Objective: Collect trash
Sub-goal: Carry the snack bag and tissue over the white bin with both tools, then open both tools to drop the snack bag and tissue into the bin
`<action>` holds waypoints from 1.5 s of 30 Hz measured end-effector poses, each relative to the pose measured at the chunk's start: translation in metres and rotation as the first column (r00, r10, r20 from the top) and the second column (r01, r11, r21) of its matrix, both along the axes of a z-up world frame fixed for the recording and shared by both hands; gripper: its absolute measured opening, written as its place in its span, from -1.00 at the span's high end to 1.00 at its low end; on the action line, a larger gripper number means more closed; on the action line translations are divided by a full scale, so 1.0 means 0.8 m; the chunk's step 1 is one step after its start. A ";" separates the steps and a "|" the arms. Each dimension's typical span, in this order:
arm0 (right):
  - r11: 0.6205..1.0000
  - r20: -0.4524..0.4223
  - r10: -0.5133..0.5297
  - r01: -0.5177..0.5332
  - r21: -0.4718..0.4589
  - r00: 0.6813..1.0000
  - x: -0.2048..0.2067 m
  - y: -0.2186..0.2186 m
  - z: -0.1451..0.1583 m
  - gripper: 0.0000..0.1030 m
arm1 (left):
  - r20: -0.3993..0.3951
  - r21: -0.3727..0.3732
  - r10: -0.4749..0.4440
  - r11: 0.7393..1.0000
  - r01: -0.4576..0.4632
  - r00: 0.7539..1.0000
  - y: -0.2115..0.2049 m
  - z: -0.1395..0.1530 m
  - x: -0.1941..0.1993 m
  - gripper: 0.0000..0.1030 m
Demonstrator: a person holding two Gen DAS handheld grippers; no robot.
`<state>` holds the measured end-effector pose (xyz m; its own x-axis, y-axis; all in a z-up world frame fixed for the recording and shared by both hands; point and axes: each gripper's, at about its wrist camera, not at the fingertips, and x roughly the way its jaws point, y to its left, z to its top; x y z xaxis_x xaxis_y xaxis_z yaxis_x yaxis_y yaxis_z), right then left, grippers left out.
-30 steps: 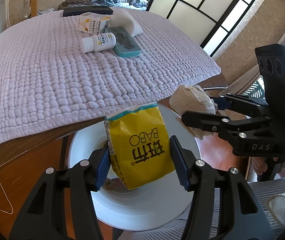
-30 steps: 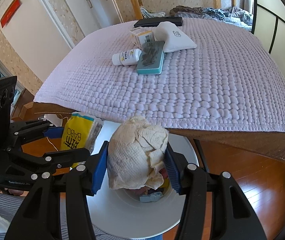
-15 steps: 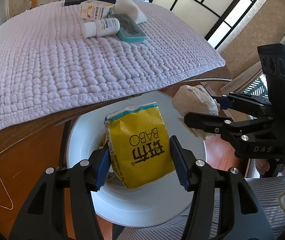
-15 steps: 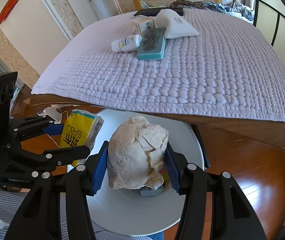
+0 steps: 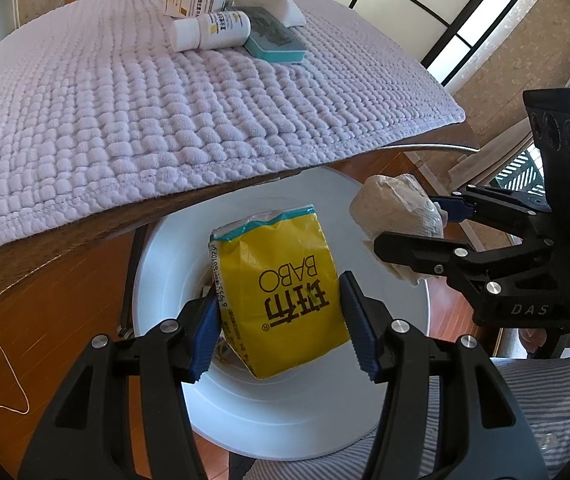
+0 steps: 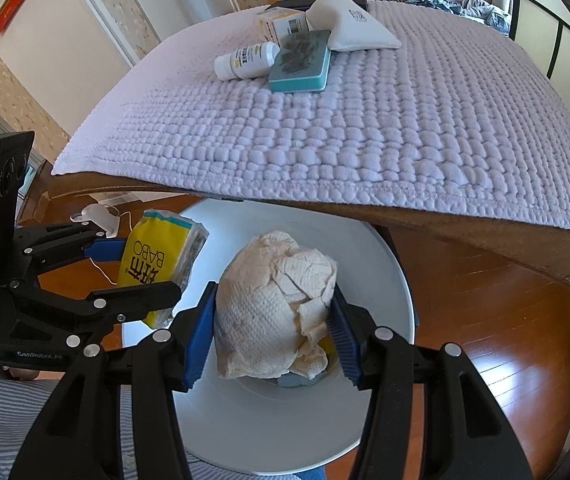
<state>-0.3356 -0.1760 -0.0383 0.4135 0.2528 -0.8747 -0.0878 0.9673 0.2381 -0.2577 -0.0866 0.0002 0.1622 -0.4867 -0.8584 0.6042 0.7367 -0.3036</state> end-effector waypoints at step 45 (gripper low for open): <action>0.998 0.073 -0.014 0.018 -0.057 0.997 0.034 0.016 -0.010 -0.49 | 0.014 0.022 -0.009 1.000 0.009 1.000 0.003 -0.023 0.003 -0.43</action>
